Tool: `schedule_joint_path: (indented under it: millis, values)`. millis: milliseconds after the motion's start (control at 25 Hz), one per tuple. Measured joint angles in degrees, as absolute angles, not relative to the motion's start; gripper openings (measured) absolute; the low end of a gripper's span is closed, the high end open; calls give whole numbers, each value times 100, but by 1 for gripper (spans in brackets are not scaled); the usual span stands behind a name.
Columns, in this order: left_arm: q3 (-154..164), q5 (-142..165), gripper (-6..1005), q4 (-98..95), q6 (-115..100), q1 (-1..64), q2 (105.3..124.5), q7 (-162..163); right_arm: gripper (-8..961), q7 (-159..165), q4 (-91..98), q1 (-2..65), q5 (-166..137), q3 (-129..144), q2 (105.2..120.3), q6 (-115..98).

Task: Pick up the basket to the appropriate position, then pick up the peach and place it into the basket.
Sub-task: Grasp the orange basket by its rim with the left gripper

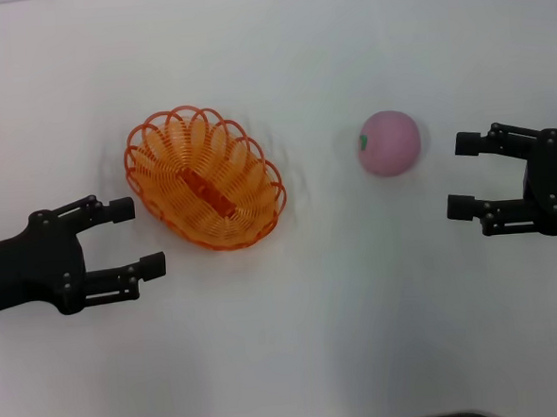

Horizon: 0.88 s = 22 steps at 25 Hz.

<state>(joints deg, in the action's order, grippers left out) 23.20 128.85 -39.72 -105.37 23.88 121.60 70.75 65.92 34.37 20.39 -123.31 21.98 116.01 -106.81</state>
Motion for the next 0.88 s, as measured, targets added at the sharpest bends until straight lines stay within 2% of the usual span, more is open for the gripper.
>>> schedule_joint_path:
  millis: [880]
  values:
    - [2314, 12839, 899, -3973, -10577, 2451, 12145, 7083, 941, 6601, 3427, 2048, -12331, 2213, 11621, -10697]
